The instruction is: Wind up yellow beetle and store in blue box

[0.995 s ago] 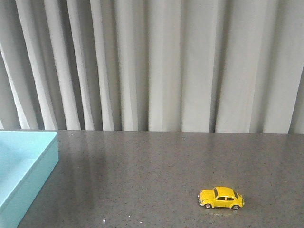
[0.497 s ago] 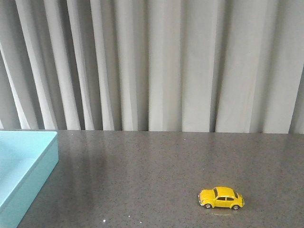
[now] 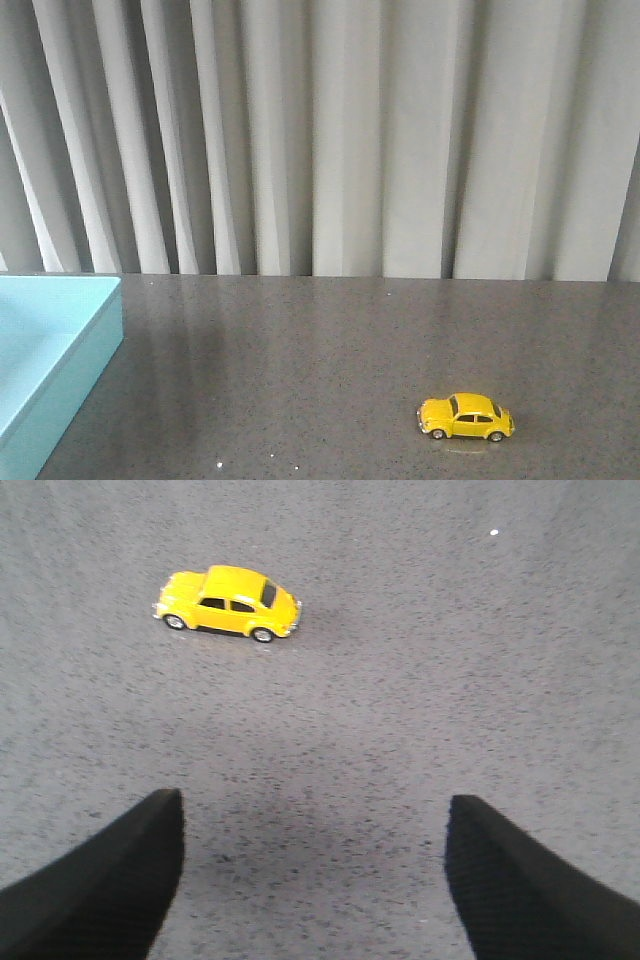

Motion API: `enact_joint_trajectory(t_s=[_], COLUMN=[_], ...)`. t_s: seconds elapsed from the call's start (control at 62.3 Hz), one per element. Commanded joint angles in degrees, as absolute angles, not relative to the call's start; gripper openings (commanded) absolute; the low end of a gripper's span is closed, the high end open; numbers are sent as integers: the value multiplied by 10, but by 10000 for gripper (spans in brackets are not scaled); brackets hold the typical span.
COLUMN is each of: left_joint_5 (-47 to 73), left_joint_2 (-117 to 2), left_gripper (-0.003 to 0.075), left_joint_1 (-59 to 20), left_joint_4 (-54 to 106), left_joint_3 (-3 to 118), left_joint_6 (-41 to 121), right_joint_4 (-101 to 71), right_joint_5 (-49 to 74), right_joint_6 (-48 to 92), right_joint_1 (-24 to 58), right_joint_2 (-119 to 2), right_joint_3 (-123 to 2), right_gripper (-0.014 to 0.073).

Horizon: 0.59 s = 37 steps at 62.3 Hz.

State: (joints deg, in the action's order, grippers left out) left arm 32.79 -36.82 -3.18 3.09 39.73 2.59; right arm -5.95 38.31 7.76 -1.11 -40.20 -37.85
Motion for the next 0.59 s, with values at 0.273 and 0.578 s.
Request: enact_joint_trajectory(t_s=[0.273, 0.578], left_joint_5=[282, 266], left_joint_2=[-394, -436], left_gripper=[536, 536], left_joint_1=[-41, -123], left_joint_4=[34, 33], left_joint_3=[409, 409], left_joint_6=[38, 53], right_joint_4=[-107, -22], right_joint_5=[401, 434], right_joint_6=[118, 30], right_joint_1=[7, 85], right_joint_2=[-505, -699], right_joint_3=[-479, -629], right_gripper=[559, 532])
